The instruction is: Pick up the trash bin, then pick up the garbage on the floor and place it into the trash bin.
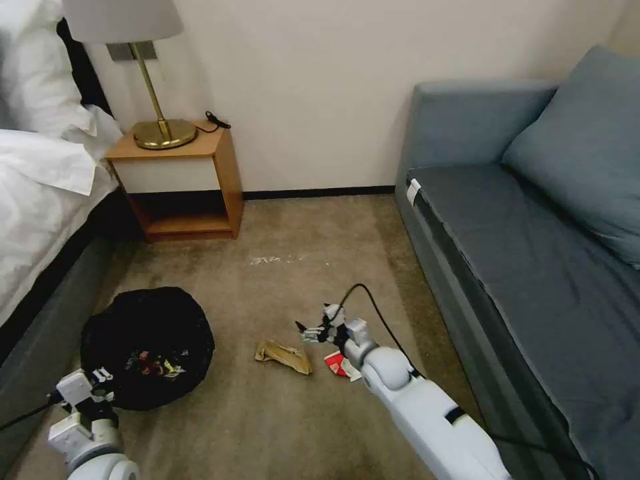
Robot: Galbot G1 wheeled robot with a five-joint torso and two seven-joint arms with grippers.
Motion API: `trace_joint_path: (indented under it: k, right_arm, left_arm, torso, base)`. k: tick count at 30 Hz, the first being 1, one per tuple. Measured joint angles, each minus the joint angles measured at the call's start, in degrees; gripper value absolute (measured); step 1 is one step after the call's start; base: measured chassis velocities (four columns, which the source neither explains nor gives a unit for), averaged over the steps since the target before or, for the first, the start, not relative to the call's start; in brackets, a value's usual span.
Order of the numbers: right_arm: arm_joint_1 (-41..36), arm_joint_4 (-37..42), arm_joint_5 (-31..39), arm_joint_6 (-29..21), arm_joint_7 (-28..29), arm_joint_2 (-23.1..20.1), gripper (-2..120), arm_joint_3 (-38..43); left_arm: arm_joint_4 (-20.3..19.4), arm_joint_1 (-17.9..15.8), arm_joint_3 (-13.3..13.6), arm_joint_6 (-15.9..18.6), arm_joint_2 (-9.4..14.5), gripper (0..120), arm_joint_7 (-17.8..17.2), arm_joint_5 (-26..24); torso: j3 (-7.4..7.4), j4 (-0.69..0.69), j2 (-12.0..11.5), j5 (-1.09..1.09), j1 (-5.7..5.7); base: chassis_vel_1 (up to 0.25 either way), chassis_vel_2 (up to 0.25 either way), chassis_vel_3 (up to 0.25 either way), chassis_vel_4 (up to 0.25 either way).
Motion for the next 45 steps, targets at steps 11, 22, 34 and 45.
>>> trace_joint_path:
  k: [11, 22, 34, 45]
  right_arm:
    - [5.21, -13.74, -5.33, -0.87, -2.02, 6.63, 100, -2.13]
    - [5.86, -23.01, -12.01, 0.79, -5.04, 10.23, 100, -2.31]
    - [5.97, -29.28, -18.78, 4.40, -8.67, 10.69, 83, -0.29]
    - [5.56, -29.03, -18.97, 5.13, -9.18, 10.86, 45, -0.07]
  left_arm:
    - [-0.03, 0.30, -0.45, -0.01, -1.33, 3, 0.00, 0.11]
    - [0.59, -0.34, -0.09, 0.13, -2.30, 3, 0.00, 0.43]
    - [1.97, -0.33, 0.05, -0.87, -2.97, 3, 0.03, 0.72]
    - [2.26, -0.38, 0.16, -1.24, -3.05, 3, 0.14, 0.50]
  torso:
    - [0.00, 0.00, 0.00, 0.00, 0.00]
    - [0.00, 0.00, 0.00, 0.00, 0.00]
    - [0.00, -0.01, 0.00, 0.00, 0.00]
    - [-0.01, 0.00, 0.00, 0.00, 0.00]
  base:
    - [0.000, 0.000, 0.000, 0.000]
    - [0.000, 0.000, 0.000, 0.000]
    - [0.000, 0.000, 0.000, 0.000]
    - [0.000, 0.000, 0.000, 0.000]
